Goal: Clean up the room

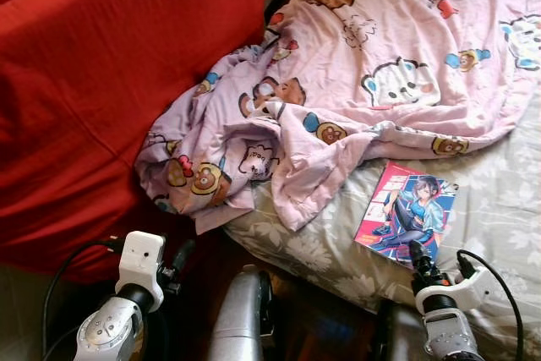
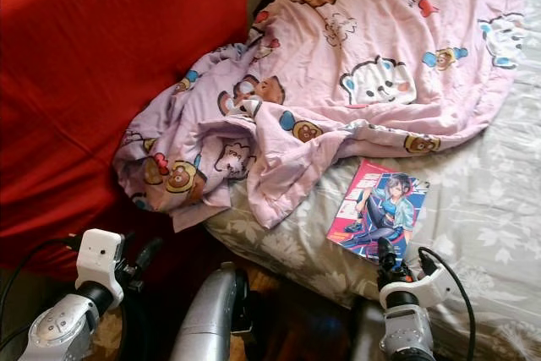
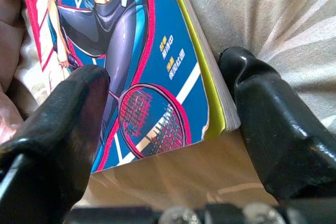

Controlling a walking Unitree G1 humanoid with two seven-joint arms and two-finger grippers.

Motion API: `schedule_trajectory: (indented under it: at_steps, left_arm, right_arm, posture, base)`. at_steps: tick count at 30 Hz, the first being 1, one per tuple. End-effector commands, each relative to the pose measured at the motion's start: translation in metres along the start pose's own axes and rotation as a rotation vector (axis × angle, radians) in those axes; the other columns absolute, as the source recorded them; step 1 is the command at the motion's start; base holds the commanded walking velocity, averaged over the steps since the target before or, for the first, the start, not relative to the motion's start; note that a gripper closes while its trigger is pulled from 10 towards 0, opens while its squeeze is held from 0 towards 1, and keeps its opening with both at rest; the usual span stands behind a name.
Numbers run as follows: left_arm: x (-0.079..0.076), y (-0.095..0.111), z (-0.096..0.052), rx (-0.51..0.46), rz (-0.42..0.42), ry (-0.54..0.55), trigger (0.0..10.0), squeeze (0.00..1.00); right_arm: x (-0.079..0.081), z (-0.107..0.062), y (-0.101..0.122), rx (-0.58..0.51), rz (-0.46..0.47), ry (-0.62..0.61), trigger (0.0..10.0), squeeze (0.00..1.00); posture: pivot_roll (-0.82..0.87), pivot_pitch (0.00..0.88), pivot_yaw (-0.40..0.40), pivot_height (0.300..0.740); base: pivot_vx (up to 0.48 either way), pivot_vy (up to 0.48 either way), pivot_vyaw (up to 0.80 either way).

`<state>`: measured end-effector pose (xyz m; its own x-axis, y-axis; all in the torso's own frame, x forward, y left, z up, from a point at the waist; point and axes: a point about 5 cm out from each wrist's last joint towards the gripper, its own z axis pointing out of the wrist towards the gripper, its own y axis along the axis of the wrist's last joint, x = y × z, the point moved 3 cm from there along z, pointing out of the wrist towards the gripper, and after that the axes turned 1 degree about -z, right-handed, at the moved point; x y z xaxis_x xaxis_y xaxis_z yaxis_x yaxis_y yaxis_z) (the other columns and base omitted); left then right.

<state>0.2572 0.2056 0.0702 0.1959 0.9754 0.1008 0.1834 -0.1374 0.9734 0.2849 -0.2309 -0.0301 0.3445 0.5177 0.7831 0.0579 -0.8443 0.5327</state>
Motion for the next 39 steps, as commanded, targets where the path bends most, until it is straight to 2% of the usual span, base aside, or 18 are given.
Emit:
schedule_trajectory:
  at_steps: [1,5,12,13,21,39]
  left_arm:
    - [0.007,-0.007,-0.008,0.039,0.004,0.014,10.0,0.00]
    - [0.008,-0.007,-0.009,0.044,0.009,0.014,10.0,0.00]
    - [0.007,-0.006,-0.009,0.045,0.013,0.010,10.0,0.00]
    - [0.007,-0.006,-0.008,0.045,0.013,0.009,10.0,0.00]
    - [0.005,-0.004,-0.002,0.037,0.012,0.008,10.0,0.00]
    - [0.001,-0.004,0.005,0.034,0.021,-0.005,10.0,0.00]
  right_arm:
    - [0.004,-0.009,-0.049,0.179,0.037,0.001,10.0,0.00]
    - [0.005,-0.009,-0.052,0.187,0.041,0.002,10.0,0.00]
    - [-0.003,-0.013,-0.052,0.183,0.050,-0.033,10.0,0.00]
    - [-0.004,-0.013,-0.051,0.177,0.055,-0.035,0.0,0.00]
    - [0.001,-0.010,-0.047,0.164,0.055,-0.010,0.0,0.00]
    - [-0.004,-0.015,-0.054,0.175,0.059,-0.024,0.0,0.00]
  posture:
    - [0.21,0.318,0.219,0.625]
    - [0.21,0.317,0.219,0.625]
    - [0.21,0.307,0.215,0.625]
    - [0.21,0.306,0.214,0.625]
    - [0.20,0.289,0.209,0.625]
    - [0.18,0.277,0.201,0.625]
  base:
    - [0.000,0.000,0.00]
    - [0.000,0.000,0.00]
    - [0.000,0.000,0.00]
    - [0.000,0.000,0.00]
    - [0.000,0.000,0.00]
    - [0.000,0.000,0.00]
